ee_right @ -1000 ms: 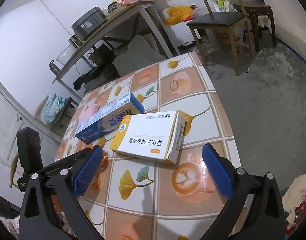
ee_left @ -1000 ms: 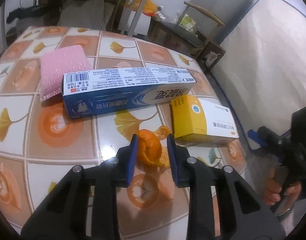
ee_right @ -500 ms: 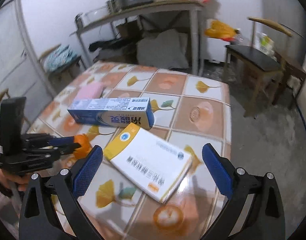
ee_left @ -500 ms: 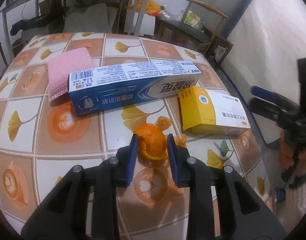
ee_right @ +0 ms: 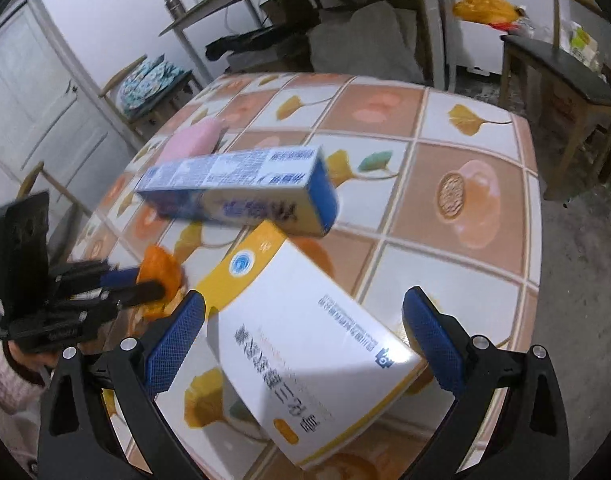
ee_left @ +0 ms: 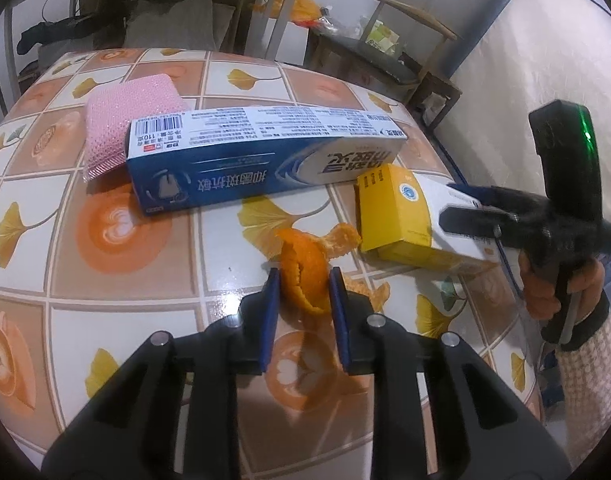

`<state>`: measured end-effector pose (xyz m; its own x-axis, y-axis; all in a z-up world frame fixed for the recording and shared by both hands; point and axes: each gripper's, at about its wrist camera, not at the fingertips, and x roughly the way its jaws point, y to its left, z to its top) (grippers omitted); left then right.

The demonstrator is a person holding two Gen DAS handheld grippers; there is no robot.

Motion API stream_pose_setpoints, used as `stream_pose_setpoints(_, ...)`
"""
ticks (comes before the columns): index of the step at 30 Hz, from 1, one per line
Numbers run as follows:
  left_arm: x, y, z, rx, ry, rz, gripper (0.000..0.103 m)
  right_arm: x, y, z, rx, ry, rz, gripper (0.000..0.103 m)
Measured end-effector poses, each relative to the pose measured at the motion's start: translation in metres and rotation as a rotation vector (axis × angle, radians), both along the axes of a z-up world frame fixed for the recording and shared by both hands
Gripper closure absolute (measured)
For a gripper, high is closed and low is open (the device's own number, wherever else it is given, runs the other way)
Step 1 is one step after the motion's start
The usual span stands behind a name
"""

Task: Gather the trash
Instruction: 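Grasp the orange peel with the left gripper while the right grasps the yellow medicine box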

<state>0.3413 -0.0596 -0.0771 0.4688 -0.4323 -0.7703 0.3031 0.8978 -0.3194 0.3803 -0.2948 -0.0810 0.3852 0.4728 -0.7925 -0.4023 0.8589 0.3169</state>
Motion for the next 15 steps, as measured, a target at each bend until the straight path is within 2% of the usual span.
stream_pose_setpoints(4,0.0,0.004,-0.002,-0.017,0.004,0.002,0.087,-0.015,0.013,-0.001,-0.052,0.002,0.025,0.007)
stream_pose_setpoints(6,0.001,0.006,-0.003,-0.013,0.003,0.011,0.093,-0.025,0.023,-0.002,-0.107,-0.018,0.019,0.007)
stream_pose_setpoints(10,0.003,0.01,-0.003,-0.036,0.021,0.02,0.095,-0.043,0.041,-0.004,-0.227,-0.073,0.02,0.007)
stream_pose_setpoints(13,0.002,0.01,-0.002,-0.03,0.014,0.02,0.096,-0.052,0.049,-0.005,-0.314,-0.094,-0.003,0.021)
stream_pose_setpoints(15,0.0,0.01,-0.002,-0.027,0.011,0.018,0.097,-0.055,0.048,-0.004,-0.316,-0.086,-0.027,0.021)
